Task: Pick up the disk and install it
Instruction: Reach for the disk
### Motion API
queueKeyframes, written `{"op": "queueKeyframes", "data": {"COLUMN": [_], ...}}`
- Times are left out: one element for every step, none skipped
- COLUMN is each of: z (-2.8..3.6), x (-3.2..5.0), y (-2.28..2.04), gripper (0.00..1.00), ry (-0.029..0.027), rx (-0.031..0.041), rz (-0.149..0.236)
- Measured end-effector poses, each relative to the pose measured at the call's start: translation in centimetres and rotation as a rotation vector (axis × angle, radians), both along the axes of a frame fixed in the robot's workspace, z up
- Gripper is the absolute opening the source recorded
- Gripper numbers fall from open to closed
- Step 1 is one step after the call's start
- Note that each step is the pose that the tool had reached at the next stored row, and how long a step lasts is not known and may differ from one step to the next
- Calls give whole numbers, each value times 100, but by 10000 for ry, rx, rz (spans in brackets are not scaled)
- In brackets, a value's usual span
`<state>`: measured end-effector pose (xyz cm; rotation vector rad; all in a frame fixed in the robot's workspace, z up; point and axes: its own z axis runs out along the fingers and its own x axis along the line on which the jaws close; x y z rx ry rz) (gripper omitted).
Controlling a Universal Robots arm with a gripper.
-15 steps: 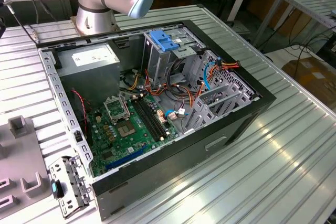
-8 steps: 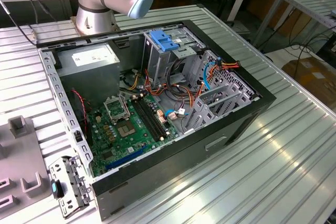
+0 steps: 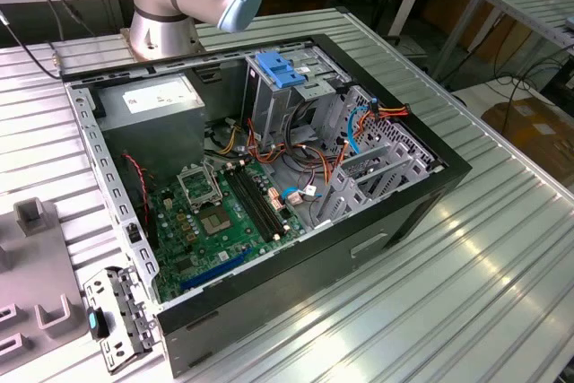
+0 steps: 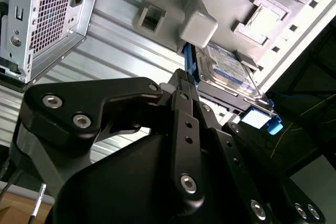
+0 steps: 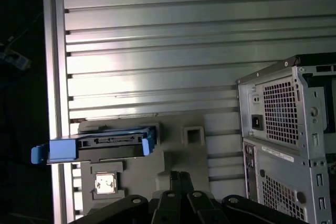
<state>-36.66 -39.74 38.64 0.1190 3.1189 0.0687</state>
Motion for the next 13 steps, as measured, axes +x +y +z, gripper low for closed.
{"op": "queueKeyframes", "data": {"z": [0,0,0,-1,0,0,0,-1,0,-1,-1,-1,-1], "x": [-45,-71,-89,-123,-149,-186,-210,-230,-248,-267,-275,-275,-275], "y": [0,0,0,4,7,11,12,14,14,15,15,15,15], "gripper": [11,11,11,11,11,11,11,11,11,11,11,11,11], "ry": [0,0,1,0,0,1,1,2,2,1,2,2,1], "rx": [0,0,-1,1,1,1,2,2,3,3,3,3,3], "rz": [0,-1,0,0,0,0,0,0,0,-1,-1,0,0]}}
